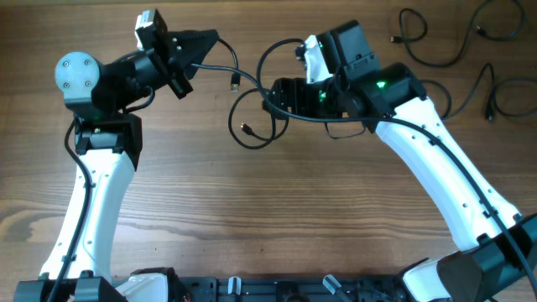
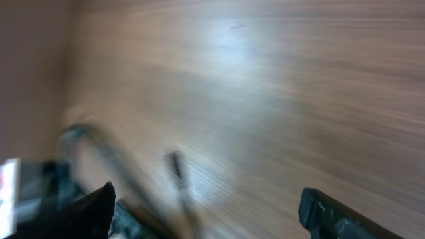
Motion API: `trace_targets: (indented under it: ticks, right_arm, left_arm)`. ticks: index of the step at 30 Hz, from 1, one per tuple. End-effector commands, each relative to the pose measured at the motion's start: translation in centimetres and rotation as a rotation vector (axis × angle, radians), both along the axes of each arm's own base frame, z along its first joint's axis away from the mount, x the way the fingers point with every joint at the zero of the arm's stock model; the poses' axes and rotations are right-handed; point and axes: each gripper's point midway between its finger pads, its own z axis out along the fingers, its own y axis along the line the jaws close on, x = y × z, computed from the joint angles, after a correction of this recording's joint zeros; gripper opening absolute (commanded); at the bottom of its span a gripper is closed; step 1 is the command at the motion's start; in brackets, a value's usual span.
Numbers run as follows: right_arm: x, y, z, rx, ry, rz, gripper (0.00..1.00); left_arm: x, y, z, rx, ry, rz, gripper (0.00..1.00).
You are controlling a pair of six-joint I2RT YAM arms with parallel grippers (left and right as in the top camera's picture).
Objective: Untangle cables
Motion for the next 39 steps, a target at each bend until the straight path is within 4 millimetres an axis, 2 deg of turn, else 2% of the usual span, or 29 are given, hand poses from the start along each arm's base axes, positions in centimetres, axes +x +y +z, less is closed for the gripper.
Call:
trace_targets:
  ticks: [1, 3, 5, 7, 8, 12, 14, 18, 20, 21, 23, 25, 27, 30, 33, 35, 37, 39]
  right_arm:
    - [1.1, -2.0, -0.9, -0.099, -0.011, -0.114, 0.79]
    - [0.5, -2.3, -1.3, -0.116, 0.017, -0.112, 0.66]
    - [0.2, -2.5, -1.5, -0.133, 0.018, -0.091, 0.44]
    - [0.2, -3.2, -1.9, -0.168, 0.017, -0.11, 0.12]
    - [0.4, -3.6, -2.1, -0.191, 0.011, -0.127, 0.04]
    - [2.2, -7.9, -2.2, -0.307, -0.013, -0.296, 0.04]
    - [3.6, -11.4, -0.4, -0.303, -0.009, -0.39, 0.04]
    - [5.2, -19.4, 4.1, -0.284, -0.035, -0.566, 0.04]
    - [5.3, -21.5, 5.8, -0.252, -0.056, -0.565, 0.04]
    - [5.2, -22.0, 5.9, -0.24, -0.054, -0.575, 0.04]
    - [4.8, -24.3, 5.9, -0.297, -0.057, -0.618, 0.04]
    - [4.2, -27.0, 5.8, -0.35, -0.025, -0.764, 0.04]
    - [3.9, -28.3, 5.7, -0.367, -0.016, -0.811, 0.04]
    - [3.8, -29.5, 5.7, -0.349, 0.004, -0.899, 0.04]
    - [3.9, -28.2, 5.7, -0.284, 0.021, -0.848, 0.04]
    - [3.7, -27.7, 5.5, -0.286, 0.022, -0.794, 0.18]
    - [3.0, -27.6, 5.1, -0.299, 0.051, -0.778, 0.56]
    - [2.4, -27.6, 4.9, -0.324, 0.063, -0.736, 0.87]
  left_arm:
    - [-1.0, -0.4, 0.9, -0.06, 0.107, -0.054, 0.04]
    - [-1.1, -0.4, 0.9, -0.06, 0.105, -0.054, 0.04]
    - [-1.1, -0.4, 0.9, -0.06, 0.105, -0.054, 0.04]
    - [-1.1, -0.4, 0.9, -0.06, 0.105, -0.054, 0.04]
    - [-1.1, -0.4, 0.9, -0.059, 0.105, -0.056, 0.04]
    - [-1.3, -0.3, 0.7, -0.039, 0.089, -0.072, 0.04]
    - [-1.1, 0.2, -0.4, 0.007, 0.065, -0.065, 0.04]
    - [-0.1, 2.0, -5.2, 0.069, 0.217, -0.005, 0.04]
    - [0.5, 3.2, -6.7, 0.102, 0.238, 0.055, 0.04]
    - [0.8, 3.6, -7.0, 0.112, 0.238, 0.078, 0.04]
    - [1.4, 4.1, -7.3, 0.136, 0.221, 0.124, 0.04]
    - [1.8, 4.5, -8.0, 0.157, 0.235, 0.164, 0.04]
    - [1.9, 4.8, -9.0, 0.2, 0.23, 0.189, 0.04]
    - [1.6, 4.9, -11.7, 0.264, 0.315, 0.214, 0.04]
    - [0.8, 3.5, -13.7, 0.343, 0.349, 0.2, 0.06]
    - [0.5, 2.5, -14.5, 0.368, 0.382, 0.194, 0.04]
    - [0.1, 1.9, -15.7, 0.413, 0.419, 0.201, 0.04]
    - [-0.3, 1.9, -17.2, 0.471, 0.469, 0.23, 0.04]
